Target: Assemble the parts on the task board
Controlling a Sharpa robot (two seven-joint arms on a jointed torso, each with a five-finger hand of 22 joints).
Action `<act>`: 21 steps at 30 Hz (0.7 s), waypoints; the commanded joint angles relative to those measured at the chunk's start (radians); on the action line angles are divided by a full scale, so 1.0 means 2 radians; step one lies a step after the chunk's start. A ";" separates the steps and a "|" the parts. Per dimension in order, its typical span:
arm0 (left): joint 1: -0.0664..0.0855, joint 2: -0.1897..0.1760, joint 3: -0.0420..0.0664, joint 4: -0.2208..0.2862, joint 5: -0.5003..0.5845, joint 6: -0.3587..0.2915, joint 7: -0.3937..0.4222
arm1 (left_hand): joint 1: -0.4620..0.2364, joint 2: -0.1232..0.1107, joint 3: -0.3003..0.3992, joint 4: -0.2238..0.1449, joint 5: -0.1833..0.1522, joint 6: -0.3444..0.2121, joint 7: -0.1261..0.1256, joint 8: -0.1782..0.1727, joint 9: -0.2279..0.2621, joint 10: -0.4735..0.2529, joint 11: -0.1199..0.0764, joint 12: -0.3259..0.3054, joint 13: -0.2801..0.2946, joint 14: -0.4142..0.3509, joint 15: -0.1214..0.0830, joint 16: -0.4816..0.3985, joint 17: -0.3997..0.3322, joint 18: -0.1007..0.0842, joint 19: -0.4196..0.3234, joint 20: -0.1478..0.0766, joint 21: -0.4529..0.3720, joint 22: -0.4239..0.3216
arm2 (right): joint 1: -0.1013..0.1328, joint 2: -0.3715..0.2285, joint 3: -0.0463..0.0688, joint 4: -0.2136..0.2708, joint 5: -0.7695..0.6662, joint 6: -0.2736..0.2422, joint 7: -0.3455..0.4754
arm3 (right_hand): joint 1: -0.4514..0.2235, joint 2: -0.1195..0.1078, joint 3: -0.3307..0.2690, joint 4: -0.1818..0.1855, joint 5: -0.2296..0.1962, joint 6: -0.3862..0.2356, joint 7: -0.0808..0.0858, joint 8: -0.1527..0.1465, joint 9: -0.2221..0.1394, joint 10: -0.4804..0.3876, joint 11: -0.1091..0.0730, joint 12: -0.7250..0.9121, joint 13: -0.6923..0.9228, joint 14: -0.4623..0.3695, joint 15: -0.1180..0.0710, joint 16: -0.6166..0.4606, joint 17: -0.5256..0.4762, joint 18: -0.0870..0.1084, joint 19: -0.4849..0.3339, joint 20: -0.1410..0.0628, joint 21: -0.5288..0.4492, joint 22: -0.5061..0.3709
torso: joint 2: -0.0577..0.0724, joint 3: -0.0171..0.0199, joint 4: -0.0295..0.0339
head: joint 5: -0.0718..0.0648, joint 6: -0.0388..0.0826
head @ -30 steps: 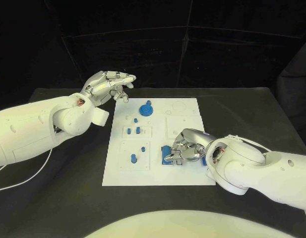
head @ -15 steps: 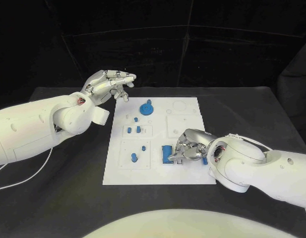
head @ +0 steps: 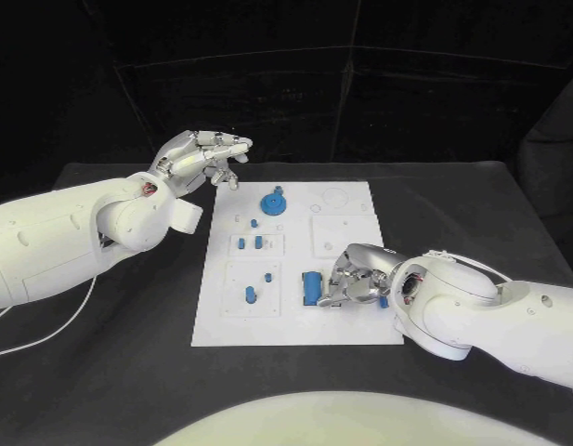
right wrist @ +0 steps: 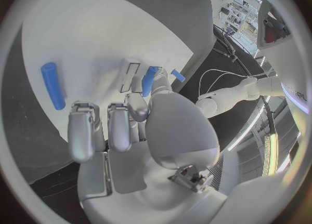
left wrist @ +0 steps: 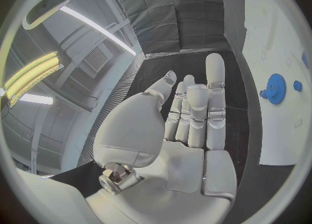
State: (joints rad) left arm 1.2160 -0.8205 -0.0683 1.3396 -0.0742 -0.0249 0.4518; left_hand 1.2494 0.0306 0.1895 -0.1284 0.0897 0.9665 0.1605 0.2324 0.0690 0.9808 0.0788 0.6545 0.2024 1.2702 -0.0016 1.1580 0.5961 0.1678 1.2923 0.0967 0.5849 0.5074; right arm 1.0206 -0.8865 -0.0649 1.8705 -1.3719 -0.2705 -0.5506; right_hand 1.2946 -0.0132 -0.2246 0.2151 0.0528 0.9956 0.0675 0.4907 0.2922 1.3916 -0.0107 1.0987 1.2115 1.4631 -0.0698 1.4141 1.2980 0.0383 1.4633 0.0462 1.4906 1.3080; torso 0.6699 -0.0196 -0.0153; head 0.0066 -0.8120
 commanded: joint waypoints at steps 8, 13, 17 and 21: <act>0.001 -0.001 0.000 0.001 -0.001 0.001 0.001 | 0.005 0.001 0.000 -0.004 0.002 -0.005 0.001 0.004 0.000 -0.004 0.000 0.004 0.000 -0.002 0.000 0.003 -0.001 0.007 0.002 0.001 -0.003 -0.001 | 0.001 -0.041 0.000 0.020 0.018 -0.054 0.050 | 0.014 0.014 0.000 -0.004 0.020 -0.021 0.004 -0.006 -0.003 0.002 0.004 -0.002 0.000 0.029 0.001 -0.001 -0.001 -0.002 0.007 0.000 -0.003 0.073 | 0.000 0.0001 -0.0001 | -0.003 0.002; 0.001 -0.001 0.000 0.006 -0.001 0.002 0.006 | 0.006 0.000 0.001 -0.005 0.002 -0.005 0.001 0.004 0.000 -0.004 0.000 0.004 0.000 -0.002 0.000 0.003 -0.001 0.007 0.002 0.000 -0.003 -0.001 | 0.001 -0.083 0.000 0.027 0.036 -0.056 0.058 | 0.030 0.027 0.001 -0.010 0.043 -0.030 0.011 -0.032 -0.014 0.001 0.009 -0.007 -0.003 0.029 0.006 -0.002 -0.001 -0.003 0.007 0.004 -0.002 0.073 | 0.000 -0.0008 -0.0010 | -0.008 0.005; 0.001 -0.001 0.000 0.009 -0.001 0.001 0.010 | 0.006 -0.001 0.001 -0.006 0.002 -0.005 0.001 0.004 0.000 -0.005 0.001 0.004 0.000 -0.002 0.000 0.003 -0.001 0.007 0.002 0.000 -0.003 -0.001 | 0.002 -0.113 0.000 0.026 0.012 -0.059 0.058 | 0.035 0.031 -0.003 -0.011 0.059 -0.023 0.012 -0.045 -0.020 0.002 0.011 -0.006 -0.002 0.029 0.007 -0.001 0.001 -0.003 0.008 0.005 -0.002 0.075 | 0.000 0.0001 -0.0028 | -0.014 0.005; 0.001 0.000 0.000 0.009 -0.001 0.001 0.013 | -0.001 -0.003 -0.003 -0.003 -0.002 -0.006 0.002 0.005 0.000 -0.004 0.002 0.005 -0.001 -0.002 0.001 0.003 -0.001 0.007 0.002 0.001 -0.003 -0.001 | 0.001 -0.124 0.000 0.020 -0.018 -0.057 0.053 | 0.033 0.031 -0.008 -0.010 0.061 -0.015 0.012 -0.050 -0.022 0.003 0.011 -0.005 -0.001 0.029 0.007 -0.001 0.002 -0.003 0.009 0.006 -0.001 0.076 | 0.000 0.0019 -0.0039 | -0.019 0.007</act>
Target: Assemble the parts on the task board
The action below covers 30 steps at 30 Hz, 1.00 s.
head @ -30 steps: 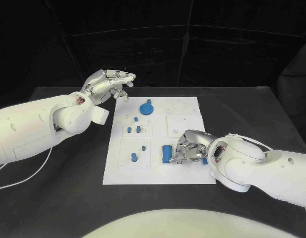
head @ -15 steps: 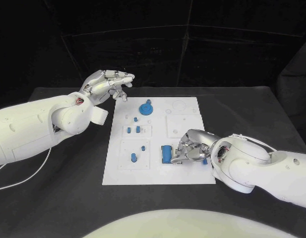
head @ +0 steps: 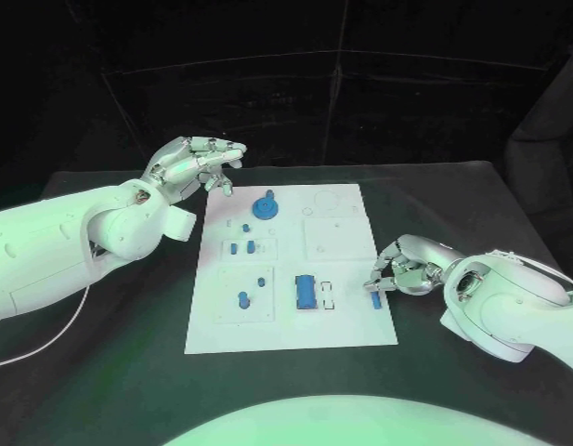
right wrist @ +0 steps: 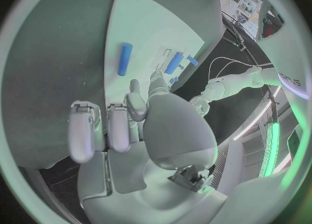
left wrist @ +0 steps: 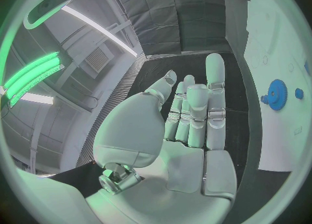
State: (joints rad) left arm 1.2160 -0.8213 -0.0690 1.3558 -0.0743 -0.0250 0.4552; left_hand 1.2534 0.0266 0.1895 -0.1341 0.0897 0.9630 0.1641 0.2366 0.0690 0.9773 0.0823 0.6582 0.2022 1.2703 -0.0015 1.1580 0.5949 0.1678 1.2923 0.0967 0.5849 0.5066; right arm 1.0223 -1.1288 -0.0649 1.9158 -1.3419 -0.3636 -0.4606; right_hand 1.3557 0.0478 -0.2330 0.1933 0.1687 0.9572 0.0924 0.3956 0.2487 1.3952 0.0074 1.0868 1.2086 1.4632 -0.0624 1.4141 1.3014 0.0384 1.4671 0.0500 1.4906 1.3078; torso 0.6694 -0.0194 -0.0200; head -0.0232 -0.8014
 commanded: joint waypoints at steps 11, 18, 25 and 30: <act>0.000 0.002 -0.002 -0.002 -0.001 0.002 0.012 | -0.012 -0.003 -0.010 0.005 -0.010 -0.005 0.000 0.005 0.000 -0.003 0.001 0.006 0.000 -0.003 0.002 0.004 -0.001 0.007 0.002 0.002 -0.004 -0.001 | -0.001 -0.007 0.000 -0.016 -0.101 -0.002 -0.006 | -0.015 -0.001 -0.020 0.016 0.017 0.018 -0.003 -0.010 -0.003 0.004 0.000 0.004 0.003 0.030 0.002 0.001 0.004 -0.005 0.011 0.003 0.003 0.081 | -0.001 0.0018 -0.0020 | -0.011 0.001; 0.000 0.003 -0.003 -0.003 -0.001 0.004 0.010 | -0.012 -0.003 -0.010 0.005 -0.010 -0.005 0.000 0.005 0.000 -0.003 0.001 0.006 0.000 -0.003 0.002 0.004 -0.001 0.007 0.002 0.002 -0.004 -0.001 | -0.001 0.002 -0.001 -0.023 -0.105 0.043 -0.022 | -0.031 -0.012 -0.035 0.032 0.001 0.025 -0.006 -0.013 -0.003 0.004 -0.002 0.003 0.004 0.030 0.001 0.002 0.006 -0.005 0.012 0.002 0.003 0.082 | 0.000 0.0013 -0.0008 | -0.012 0.001; 0.000 0.005 -0.004 -0.004 -0.001 0.006 0.007 | -0.013 -0.003 -0.011 0.005 -0.010 -0.005 0.000 0.006 0.000 -0.003 0.001 0.007 0.000 -0.003 0.002 0.004 -0.001 0.007 0.002 0.002 -0.004 -0.001 | -0.001 0.016 -0.001 -0.029 -0.104 0.065 -0.025 | -0.026 -0.017 -0.035 0.034 -0.003 0.034 -0.009 -0.009 0.003 0.004 -0.004 0.002 0.004 0.030 -0.001 0.002 0.006 -0.005 0.012 0.001 0.003 0.082 | 0.000 0.0012 -0.0006 | -0.011 0.000; 0.000 0.006 -0.004 -0.005 -0.001 0.007 0.006 | -0.013 -0.003 -0.011 0.005 -0.010 -0.005 0.000 0.006 0.000 -0.003 0.001 0.007 0.000 -0.003 0.002 0.004 -0.001 0.007 0.002 0.002 -0.004 -0.001 | -0.002 0.021 -0.001 -0.029 -0.103 0.077 -0.027 | -0.021 -0.017 -0.034 0.032 -0.004 0.035 -0.009 -0.008 0.005 0.003 -0.005 0.001 0.003 0.030 -0.002 0.001 0.006 -0.005 0.012 0.000 0.003 0.082 | 0.000 0.0014 -0.0008 | -0.012 -0.001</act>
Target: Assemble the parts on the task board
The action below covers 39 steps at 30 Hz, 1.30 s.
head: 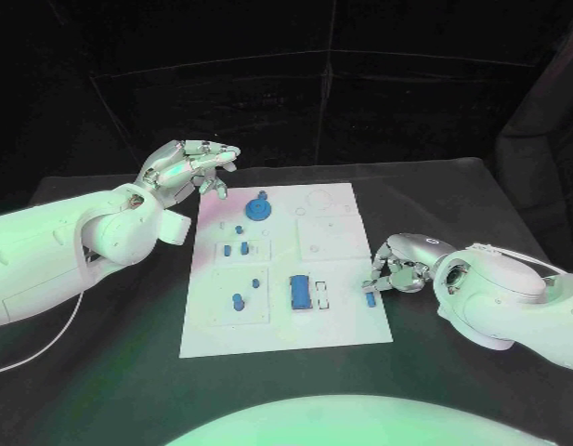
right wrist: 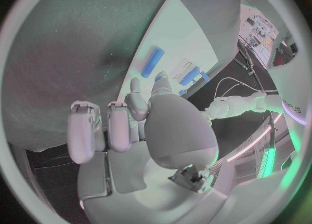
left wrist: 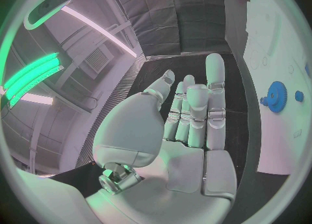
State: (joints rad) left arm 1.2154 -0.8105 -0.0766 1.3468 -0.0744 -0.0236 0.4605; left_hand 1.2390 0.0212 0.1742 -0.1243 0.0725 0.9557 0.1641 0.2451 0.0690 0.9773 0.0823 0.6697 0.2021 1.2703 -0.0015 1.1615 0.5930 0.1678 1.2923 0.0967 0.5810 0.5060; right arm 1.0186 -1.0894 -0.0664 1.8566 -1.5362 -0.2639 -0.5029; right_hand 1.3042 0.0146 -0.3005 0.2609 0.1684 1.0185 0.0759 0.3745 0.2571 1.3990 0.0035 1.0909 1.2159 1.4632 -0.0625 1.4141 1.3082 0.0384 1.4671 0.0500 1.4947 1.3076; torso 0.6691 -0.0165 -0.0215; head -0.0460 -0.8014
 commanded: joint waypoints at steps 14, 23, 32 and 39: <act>0.001 -0.001 -0.006 -0.001 -0.001 0.010 -0.001 | -0.006 0.002 -0.004 0.001 -0.002 -0.001 0.000 0.003 0.000 -0.003 0.000 0.002 0.000 -0.003 0.002 0.002 -0.002 0.007 0.002 0.002 -0.002 -0.001 | 0.000 0.011 0.000 0.002 -0.043 0.054 -0.030 | 0.014 0.001 0.002 -0.005 -0.006 0.007 -0.002 0.003 0.006 -0.002 -0.004 -0.011 -0.007 0.029 -0.002 -0.001 0.000 -0.004 0.010 -0.001 -0.001 0.081 | 0.000 -0.0001 0.0002 | -0.001 0.001; 0.001 0.002 -0.009 -0.003 -0.001 0.014 -0.007 | -0.007 0.002 -0.004 0.002 -0.002 0.000 -0.001 0.004 0.000 -0.004 0.000 0.002 0.000 -0.004 0.002 0.001 -0.003 0.007 0.002 0.002 -0.002 -0.001 | 0.000 0.022 0.000 0.000 -0.052 0.072 -0.037 | 0.041 0.003 0.009 -0.022 0.014 0.008 -0.003 0.003 0.012 -0.003 -0.005 -0.014 -0.009 0.029 -0.004 -0.002 0.000 -0.004 0.010 -0.002 -0.001 0.080 | 0.000 -0.0005 0.0008 | 0.000 0.001; 0.001 0.001 -0.010 -0.002 -0.001 0.014 -0.011 | -0.006 0.004 -0.004 0.002 -0.002 -0.001 -0.001 0.004 0.000 -0.005 0.000 0.002 0.000 -0.004 0.002 0.001 -0.003 0.007 0.002 0.002 -0.003 -0.001 | -0.001 0.029 0.000 -0.002 -0.062 0.069 -0.048 | 0.107 0.038 0.057 -0.058 0.020 0.006 -0.006 -0.006 0.016 -0.003 -0.009 -0.014 -0.007 0.031 -0.007 0.002 0.007 -0.006 0.014 -0.006 0.002 0.085 | 0.000 -0.0003 0.0007 | 0.002 0.002; 0.001 0.002 -0.011 -0.003 -0.001 0.014 -0.012 | -0.005 0.005 -0.003 0.002 -0.002 -0.001 -0.001 0.005 0.000 -0.005 0.000 0.003 -0.001 -0.004 0.001 0.001 -0.003 0.007 0.002 0.002 -0.003 -0.001 | -0.002 0.028 0.000 0.003 -0.057 0.043 -0.055 | 0.122 0.045 0.095 -0.069 0.065 0.001 -0.004 -0.017 0.016 -0.004 -0.008 -0.015 -0.005 0.031 -0.007 0.002 0.008 -0.006 0.015 -0.007 0.003 0.087 | 0.000 -0.0004 -0.0001 | 0.004 0.001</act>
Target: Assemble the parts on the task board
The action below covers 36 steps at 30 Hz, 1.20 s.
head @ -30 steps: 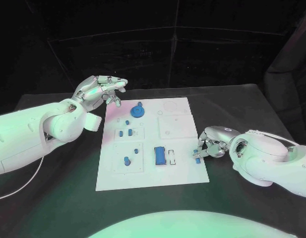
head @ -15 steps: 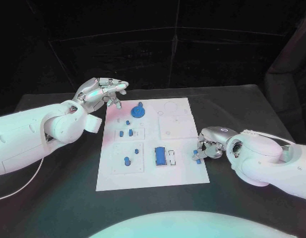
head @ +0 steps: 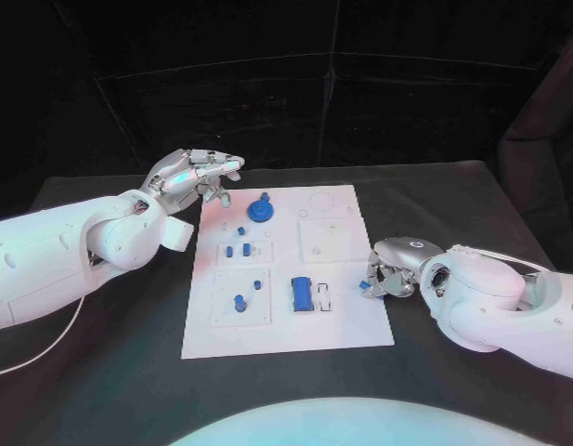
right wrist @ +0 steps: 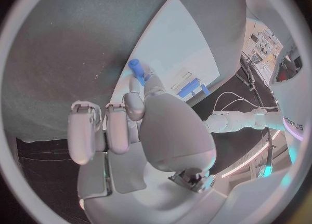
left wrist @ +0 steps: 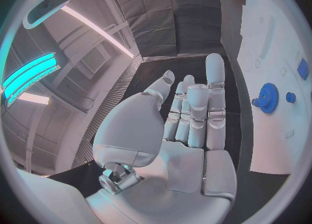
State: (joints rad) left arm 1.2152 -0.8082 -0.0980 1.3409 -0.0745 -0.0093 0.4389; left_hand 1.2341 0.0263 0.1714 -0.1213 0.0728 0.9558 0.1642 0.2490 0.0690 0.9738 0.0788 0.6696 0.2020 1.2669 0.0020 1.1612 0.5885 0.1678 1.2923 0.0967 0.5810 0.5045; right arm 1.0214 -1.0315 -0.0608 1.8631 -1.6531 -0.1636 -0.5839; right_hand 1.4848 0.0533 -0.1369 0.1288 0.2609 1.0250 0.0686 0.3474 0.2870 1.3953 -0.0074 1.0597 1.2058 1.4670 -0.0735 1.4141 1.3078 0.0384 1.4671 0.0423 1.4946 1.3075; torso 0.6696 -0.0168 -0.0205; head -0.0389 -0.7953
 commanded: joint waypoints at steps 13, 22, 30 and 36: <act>0.001 0.001 -0.001 0.001 -0.001 0.007 0.003 | 0.006 0.007 0.001 -0.005 -0.001 -0.003 -0.001 0.005 0.000 -0.006 0.001 0.004 -0.001 -0.003 -0.001 0.002 -0.002 0.007 0.002 0.001 -0.003 -0.001 | -0.002 -0.016 -0.002 0.019 0.124 -0.085 -0.022 | -0.009 -0.009 0.095 0.016 0.015 -0.003 0.004 -0.026 0.000 0.001 0.001 0.002 0.003 0.029 0.002 0.000 0.007 -0.006 0.014 0.001 0.002 0.086 | -0.001 -0.0019 0.0004 | 0.000 0.001; 0.001 -0.002 -0.001 0.002 -0.001 0.006 0.003 | 0.007 0.006 0.001 -0.005 -0.001 -0.003 -0.001 0.005 0.000 -0.007 0.001 0.004 -0.001 -0.003 -0.001 0.002 -0.002 0.007 0.002 0.001 -0.003 -0.001 | -0.002 -0.011 -0.002 0.033 0.158 -0.113 -0.020 | -0.040 -0.034 0.125 0.027 0.020 0.006 0.004 -0.031 0.001 0.005 0.002 0.007 0.007 0.030 0.002 0.002 0.010 -0.006 0.016 0.002 0.004 0.088 | 0.000 -0.0011 -0.0003 | 0.004 0.000; 0.001 -0.002 -0.001 0.004 -0.001 0.006 0.004 | 0.009 0.004 0.001 -0.008 -0.002 -0.003 -0.001 0.006 0.000 -0.007 0.001 0.005 -0.002 -0.004 -0.001 0.002 -0.002 0.007 0.002 0.001 -0.003 -0.001 | -0.002 0.011 -0.002 0.031 0.165 -0.118 -0.028 | -0.051 -0.042 0.131 0.030 0.022 0.012 0.003 -0.031 0.002 0.009 0.001 0.014 0.012 0.030 0.002 0.003 0.012 -0.007 0.018 0.001 0.005 0.090 | 0.001 -0.0005 0.0002 | 0.007 -0.001; 0.001 -0.002 -0.001 0.005 -0.001 0.005 0.004 | 0.008 0.004 0.001 -0.008 -0.002 -0.003 -0.001 0.006 0.000 -0.007 0.001 0.005 -0.002 -0.004 -0.001 0.002 -0.002 0.007 0.002 0.001 -0.003 -0.001 | -0.002 0.033 -0.002 0.025 0.173 -0.115 -0.030 | -0.074 -0.050 0.134 0.040 0.065 0.021 0.000 -0.032 0.004 0.013 -0.002 0.021 0.017 0.031 0.000 0.005 0.015 -0.007 0.019 0.000 0.006 0.092 | 0.001 -0.0004 0.0003 | 0.009 -0.003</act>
State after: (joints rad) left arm 1.2162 -0.8120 -0.1001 1.3476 -0.0745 -0.0077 0.4386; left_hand 1.2435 0.0356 0.1743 -0.1326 0.0732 0.9558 0.1641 0.2567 0.0690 0.9665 0.0787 0.6738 0.1999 1.2669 0.0020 1.1611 0.5849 0.1678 1.2923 0.0967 0.5811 0.5040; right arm 1.0163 -0.9718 -0.0656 1.9144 -1.3306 -0.3767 -0.6363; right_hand 1.3440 -0.0471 0.1310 0.1999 0.3748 1.0581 0.0685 0.2864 0.2941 1.4135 -0.0108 1.0957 1.2389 1.4669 -0.0743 1.4182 1.3076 0.0383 1.4670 0.0424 1.5025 1.3074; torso 0.6708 -0.0181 -0.0201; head -0.0223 -0.7991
